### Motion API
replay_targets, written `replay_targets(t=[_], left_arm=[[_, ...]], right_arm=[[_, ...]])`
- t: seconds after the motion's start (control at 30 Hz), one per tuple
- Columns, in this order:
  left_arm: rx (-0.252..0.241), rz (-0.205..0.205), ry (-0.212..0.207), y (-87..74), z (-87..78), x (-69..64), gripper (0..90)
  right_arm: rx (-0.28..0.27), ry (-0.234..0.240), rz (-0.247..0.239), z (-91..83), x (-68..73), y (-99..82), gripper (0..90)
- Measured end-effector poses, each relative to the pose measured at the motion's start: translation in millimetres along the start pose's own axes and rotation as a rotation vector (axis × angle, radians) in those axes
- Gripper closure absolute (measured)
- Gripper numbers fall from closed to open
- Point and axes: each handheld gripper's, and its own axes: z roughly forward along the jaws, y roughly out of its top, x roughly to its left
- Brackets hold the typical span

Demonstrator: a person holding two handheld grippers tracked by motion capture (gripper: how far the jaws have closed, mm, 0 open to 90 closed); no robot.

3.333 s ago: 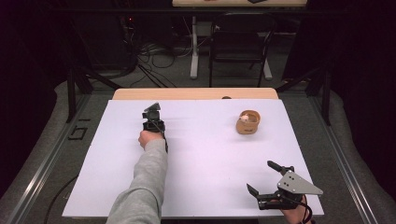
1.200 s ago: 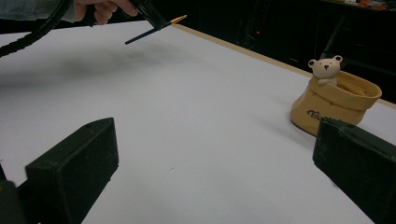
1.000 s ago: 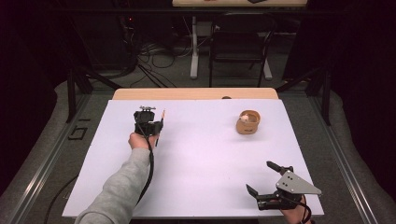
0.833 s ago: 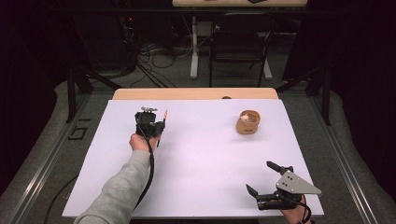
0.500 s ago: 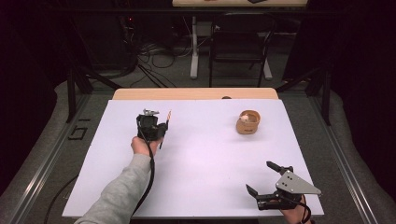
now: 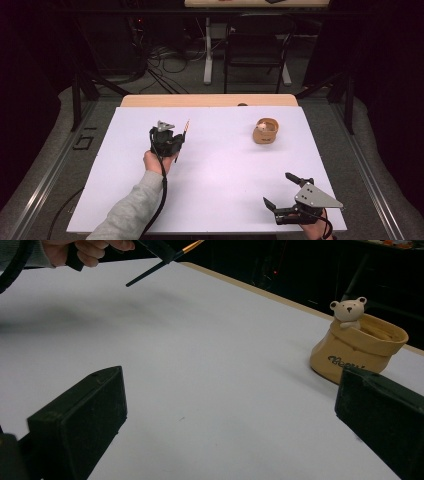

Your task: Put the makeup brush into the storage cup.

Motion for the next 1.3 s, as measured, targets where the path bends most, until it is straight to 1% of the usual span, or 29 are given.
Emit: replay_targets(t=[0.13, 0.23, 0.3, 0.37, 0.4, 0.5, 0.53, 0.63, 0.67, 0.73, 0.77, 0.87, 0.9, 0.93, 1.03, 1.1, 1.13, 1.17, 1.23, 1.27, 1.3], left_arm=[[-0.035, 0.035, -0.028, -0.6, -2.4, -10.2, 83.1], [-0.044, 0.055, -0.046, -1.3, -3.4, -14.6, 83.1], [-0.063, 0.073, -0.056, -3.0, -4.0, -19.9, 83.1], [-0.066, 0.088, -0.065, -4.6, -5.1, -22.5, 83.1], [-0.077, 0.089, -0.067, -5.6, -5.0, -23.8, 83.1], [-0.096, 0.112, -0.077, -10.3, -6.5, -28.8, 83.1], [-0.1, 0.12, -0.081, -11.7, -6.9, -29.8, 83.1], [-0.113, 0.126, -0.096, -15.9, -7.2, -31.4, 83.1], [-0.121, 0.118, -0.104, -17.3, -7.2, -31.9, 83.1], [-0.13, 0.117, -0.118, -19.7, -7.8, -31.1, 83.1], [-0.137, 0.113, -0.122, -21.2, -7.8, -30.9, 83.1], [-0.148, 0.101, -0.136, -25.0, -7.5, -30.4, 83.1], [-0.146, 0.104, -0.141, -26.0, -7.9, -30.2, 83.1], [-0.151, 0.101, -0.143, -27.3, -8.2, -30.9, 83.1], [-0.162, 0.115, -0.151, -30.1, -10.5, -31.6, 83.1], [-0.174, 0.121, -0.157, -31.9, -12.2, -32.3, 83.1], [-0.179, 0.129, -0.16, -33.0, -13.1, -32.3, 83.1], [-0.185, 0.125, -0.162, -34.2, -13.5, -33.1, 83.1], [-0.187, 0.134, -0.168, -35.9, -13.5, -34.5, 83.1], [-0.186, 0.143, -0.165, -36.2, -13.6, -35.6, 83.1], [-0.189, 0.145, -0.168, -36.6, -13.6, -36.7, 83.1]], right_arm=[[0.004, -0.006, 0.002, 0.7, 0.2, -0.4, 0.0], [0.006, -0.009, -0.001, 1.4, 0.0, -0.6, 0.0], [0.007, -0.013, -0.002, 2.0, -0.2, -0.8, 0.0], [0.011, -0.016, -0.001, 2.6, -0.5, -1.0, 0.0], [0.015, -0.017, -0.001, 2.8, -0.6, -1.1, 0.0], [0.017, -0.017, 0.006, 3.2, -1.3, 0.0, 0.0], [0.002, -0.018, 0.009, 4.4, -1.4, -0.1, 0.0], [0.005, -0.02, 0.01, 5.4, -2.3, -0.1, 0.0], [0.004, -0.02, 0.012, 6.0, -2.6, -0.2, 0.0], [0.007, -0.022, 0.012, 7.2, -3.2, -0.1, 0.0], [0.017, -0.022, 0.012, 7.4, -3.5, 0.1, 0.0], [0.023, -0.028, 0.026, 11.6, -4.6, 0.7, 0.0], [0.017, -0.03, 0.029, 13.8, -4.6, 0.8, 0.0], [0.032, -0.029, 0.027, 14.3, -4.8, 1.3, 0.0], [0.036, -0.029, 0.027, 18.7, -5.0, 1.7, 0.0], [0.029, -0.029, 0.035, 21.5, -5.7, 1.9, 0.0], [0.036, -0.022, 0.039, 22.0, -6.5, 2.4, 0.0], [0.038, -0.021, 0.048, 23.2, -6.9, 2.7, 0.0], [0.04, -0.016, 0.055, 25.7, -7.9, 3.2, 0.0], [0.034, -0.017, 0.06, 27.6, -8.1, 3.3, 0.0], [0.042, -0.013, 0.066, 28.6, -8.8, 4.0, 0.0]])
